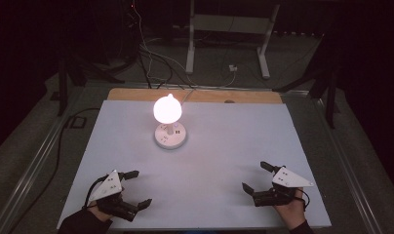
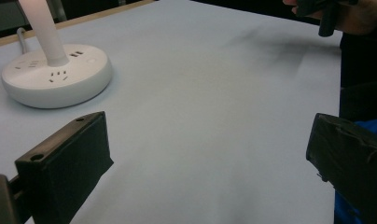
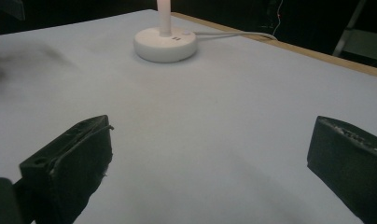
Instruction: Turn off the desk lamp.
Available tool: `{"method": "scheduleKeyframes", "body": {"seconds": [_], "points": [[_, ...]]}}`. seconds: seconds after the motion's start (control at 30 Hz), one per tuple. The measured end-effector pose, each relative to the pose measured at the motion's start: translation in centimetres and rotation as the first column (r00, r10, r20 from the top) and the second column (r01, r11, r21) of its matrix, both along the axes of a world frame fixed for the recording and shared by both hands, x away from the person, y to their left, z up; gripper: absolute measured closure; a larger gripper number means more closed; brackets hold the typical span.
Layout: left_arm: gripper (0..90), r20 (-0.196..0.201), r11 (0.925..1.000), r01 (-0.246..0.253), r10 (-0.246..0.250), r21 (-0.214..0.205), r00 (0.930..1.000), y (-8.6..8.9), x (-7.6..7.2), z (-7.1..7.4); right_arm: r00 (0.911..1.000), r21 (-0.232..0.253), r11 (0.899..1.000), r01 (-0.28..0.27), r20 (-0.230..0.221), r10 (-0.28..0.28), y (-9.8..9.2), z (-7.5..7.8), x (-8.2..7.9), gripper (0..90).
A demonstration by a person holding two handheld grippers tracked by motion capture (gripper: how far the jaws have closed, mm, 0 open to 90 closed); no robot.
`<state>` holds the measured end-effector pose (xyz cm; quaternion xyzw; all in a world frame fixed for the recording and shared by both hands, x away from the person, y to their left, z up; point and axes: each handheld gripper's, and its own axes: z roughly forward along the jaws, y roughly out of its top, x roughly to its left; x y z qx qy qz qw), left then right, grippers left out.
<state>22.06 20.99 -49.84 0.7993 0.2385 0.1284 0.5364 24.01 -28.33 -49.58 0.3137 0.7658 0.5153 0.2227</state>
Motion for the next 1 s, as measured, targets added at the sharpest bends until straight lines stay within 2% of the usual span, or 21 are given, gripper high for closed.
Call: {"method": "scheduleKeyframes", "body": {"seconds": [0.2,0.37,0.5,0.8,1.0], "points": [[0.4,-0.001,0.9999,0.002,-0.002,0.011,1.0,-0.1,0.02,-0.11,1.0,-0.01,1.0,0.004,0.0,-0.004,0.05,0.01,0.01,0.0],[0.4,0.0,0.9998,-0.002,0.002,0.02,1.0,-0.08,0.08,-0.17,0.9998,0.007,1.0,0.0,0.022,0.0,0.04,0.21,-0.13,0.0],[0.4,-0.003,0.9999,-0.008,0.008,0.011,1.0,-0.04,0.1,-0.14,0.9994,0.002,1.0,0.001,0.035,-0.001,0.1,0.28,-0.21,0.0],[0.4,0.016,0.9993,-0.029,0.029,0.024,0.9994,-0.03,0.03,0.12,0.9987,0.009,1.0,0.024,0.044,-0.025,0.06,0.42,-0.34,0.0],[0.4,0.01,0.9992,-0.039,0.039,0.014,0.9992,0.02,0.19,0.4,0.998,0.014,0.999,0.036,0.051,-0.037,-0.03,0.5,-0.35,0.0]]}}
